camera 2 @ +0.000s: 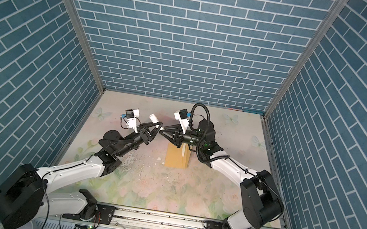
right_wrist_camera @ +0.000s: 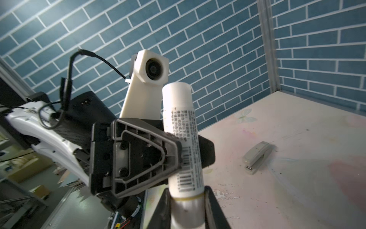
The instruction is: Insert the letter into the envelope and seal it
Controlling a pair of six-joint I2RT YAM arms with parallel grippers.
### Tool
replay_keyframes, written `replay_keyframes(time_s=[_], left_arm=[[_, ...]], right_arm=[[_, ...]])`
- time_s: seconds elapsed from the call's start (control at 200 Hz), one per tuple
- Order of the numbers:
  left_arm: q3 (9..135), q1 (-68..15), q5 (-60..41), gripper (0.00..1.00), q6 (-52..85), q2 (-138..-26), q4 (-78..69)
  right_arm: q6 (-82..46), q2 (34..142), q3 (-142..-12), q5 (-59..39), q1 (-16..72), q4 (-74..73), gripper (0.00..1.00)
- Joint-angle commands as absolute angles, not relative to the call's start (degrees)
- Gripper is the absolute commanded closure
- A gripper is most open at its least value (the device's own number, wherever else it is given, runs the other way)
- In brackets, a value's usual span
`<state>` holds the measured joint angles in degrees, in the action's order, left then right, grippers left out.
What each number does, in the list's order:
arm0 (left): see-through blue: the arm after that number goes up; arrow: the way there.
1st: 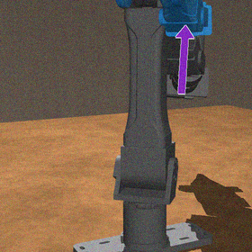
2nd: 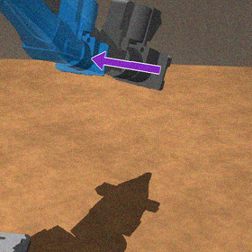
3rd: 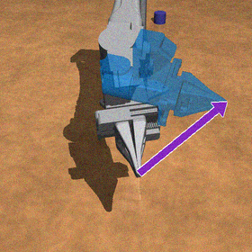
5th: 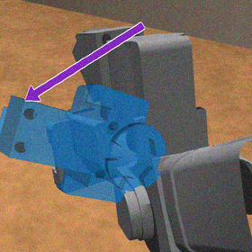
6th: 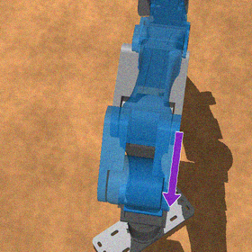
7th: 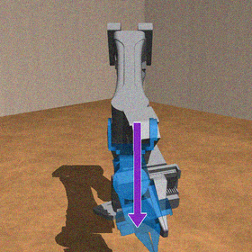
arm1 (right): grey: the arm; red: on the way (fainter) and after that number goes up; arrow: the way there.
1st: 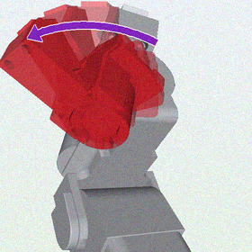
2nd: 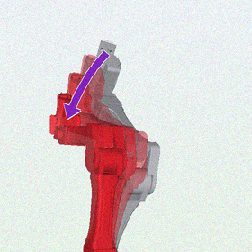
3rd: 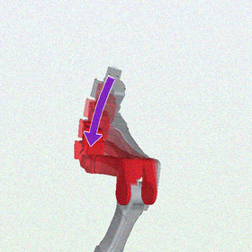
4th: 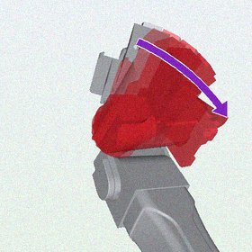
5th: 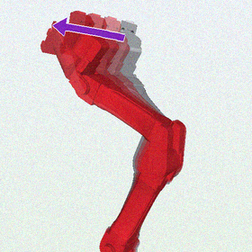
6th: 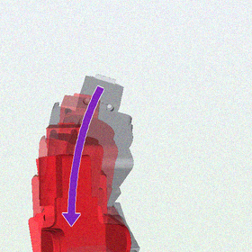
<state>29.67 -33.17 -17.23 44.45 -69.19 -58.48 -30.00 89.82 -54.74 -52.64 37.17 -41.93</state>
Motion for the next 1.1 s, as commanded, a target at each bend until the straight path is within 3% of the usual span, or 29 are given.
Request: replay_keyframes(time_s=[0.0,0.31,0.445,0.59,0.66,0.825,1.095], left_arm=[[29.80,-33.14,-22.32,1.00,41.00,-69.20,-62.90],[29.46,-33.22,-17.56,1.00,44.22,-68.56,-61.11],[29.66,-33.22,-15.08,1.00,47.72,-68.17,-60.40],[29.63,-33.22,-12.28,1.00,49.89,-66.85,-58.32],[29.71,-33.22,-11.45,1.00,50.25,-66.13,-57.28],[29.99,-33.22,-10.44,1.00,50.92,-65.10,-55.81],[30.08,-33.25,-10.28,1.00,51.84,-65.28,-55.87]], right_arm=[[-48.23,92.71,-58.61,-58.86,34.39,-55.27,1.00],[-46.11,93.78,-59.70,-57.55,34.18,-51.11,1.00],[-33.25,89.60,-58.16,-50.15,34.66,-39.32,0.74],[-15.06,82.51,-54.02,-34.82,37.30,-29.98,0.48],[-8.15,79.33,-50.44,-27.66,39.48,-31.44,0.41],[6.10,75.77,-44.04,-12.85,45.60,-38.45,0.38],[18.50,78.73,-41.04,0.86,53.56,-52.64,0.39]])
